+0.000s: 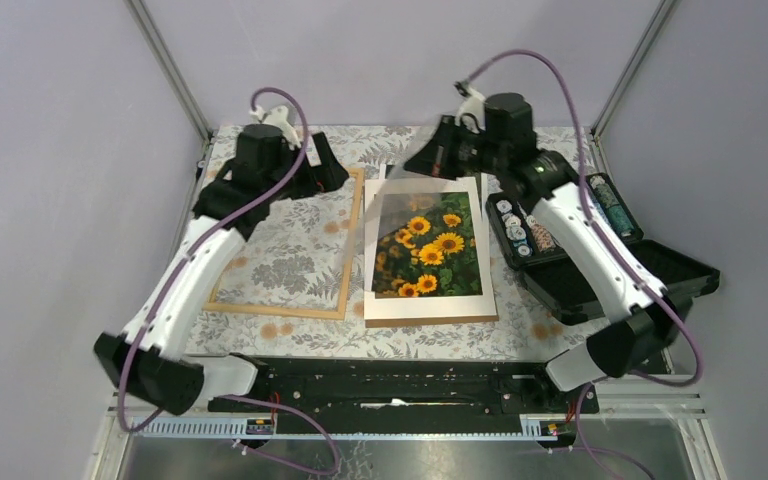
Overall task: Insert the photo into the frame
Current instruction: Place the photo frame item in the photo frame.
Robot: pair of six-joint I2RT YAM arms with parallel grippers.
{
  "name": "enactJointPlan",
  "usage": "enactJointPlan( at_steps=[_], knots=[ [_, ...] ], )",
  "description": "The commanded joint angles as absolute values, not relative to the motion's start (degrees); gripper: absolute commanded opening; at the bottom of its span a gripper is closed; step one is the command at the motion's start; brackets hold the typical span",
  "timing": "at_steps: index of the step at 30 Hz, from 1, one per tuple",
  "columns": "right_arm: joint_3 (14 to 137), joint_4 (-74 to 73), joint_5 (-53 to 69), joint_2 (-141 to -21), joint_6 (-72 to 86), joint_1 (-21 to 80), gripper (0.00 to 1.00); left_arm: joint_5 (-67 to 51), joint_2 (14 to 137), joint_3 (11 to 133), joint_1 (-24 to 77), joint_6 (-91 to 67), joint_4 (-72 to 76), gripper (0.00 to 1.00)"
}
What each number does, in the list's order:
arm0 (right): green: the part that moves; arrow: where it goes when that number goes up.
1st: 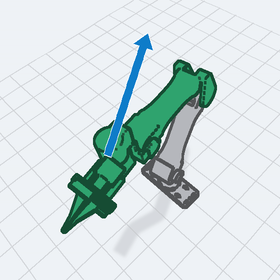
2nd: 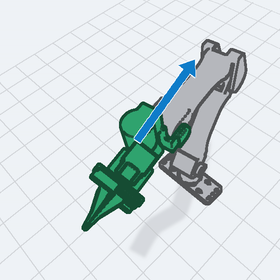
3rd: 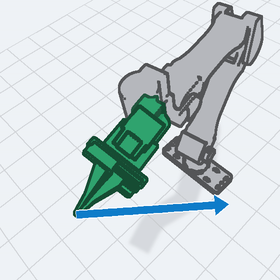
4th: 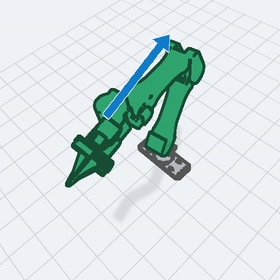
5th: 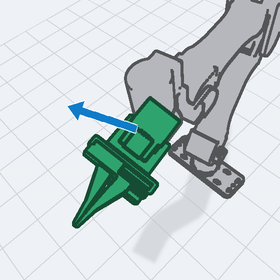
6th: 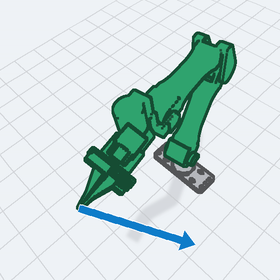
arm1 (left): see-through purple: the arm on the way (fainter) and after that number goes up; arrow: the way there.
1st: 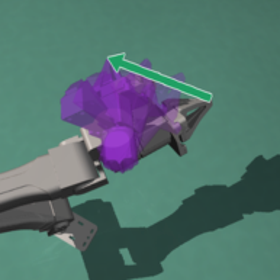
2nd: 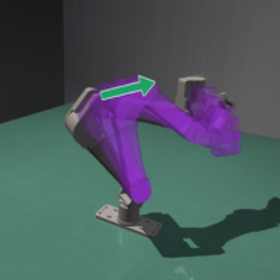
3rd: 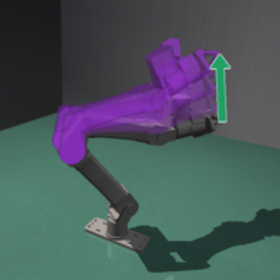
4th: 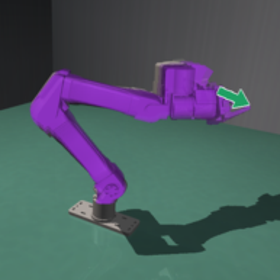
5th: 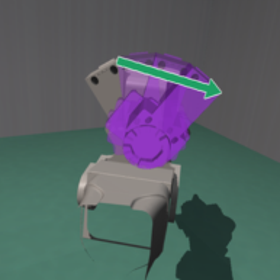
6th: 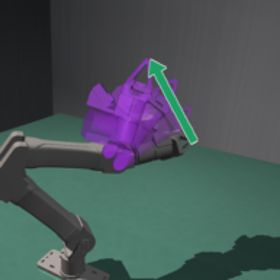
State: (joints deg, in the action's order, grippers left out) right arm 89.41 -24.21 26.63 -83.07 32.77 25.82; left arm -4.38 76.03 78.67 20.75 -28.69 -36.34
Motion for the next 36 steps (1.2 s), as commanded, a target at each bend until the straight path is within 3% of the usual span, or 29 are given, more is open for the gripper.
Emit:
enactJointPlan(
  at_steps=[1, 5, 10, 18, 24, 30, 36],
  knots=[
    [100.02, -16.17, 27.87, -90.14, 38.18, 31.82, 0.0, -2.03, 68.2, 85.17, 21.32, -28.03, -35.4, 0.99],
    [106.22, -12.96, 27.19, -96.13, 41.12, 34.4, 0.0, 5.07, 65.55, 91.38, 25.6, -26.75, -38.26, 0.99],
    [104.1, -9.9, 26.31, -97.58, 43.37, 34.8, 0.0, 12.74, 64.72, 95.61, 32.97, -24.18, -40.36, 0.99],
    [73.92, 12.66, 22.06, -88.08, 55.61, 35.68, 0.0, 12.1, 64.83, 92.54, 42.49, -23.54, -39.41, 0.99],
    [50.16, 33.48, 12.58, -87.97, 66.16, 38.59, 0.0, 7.1, 62.86, 85.52, 44.1, -25.46, -40.09, 0.99],
    [41.47, 48.4, 3.33, -95.24, 67.76, 43.13, 0.0, 7.46, 60.28, 82.9, 44.2, -24.37, -47.99, 0.99],
    [38.79, 48.76, -2.19, -98.98, 67.29, 45.96, 0.0, 8.79, 57.51, 81.15, 44.18, -27.07, -48.28, 0.99]
  ],
)
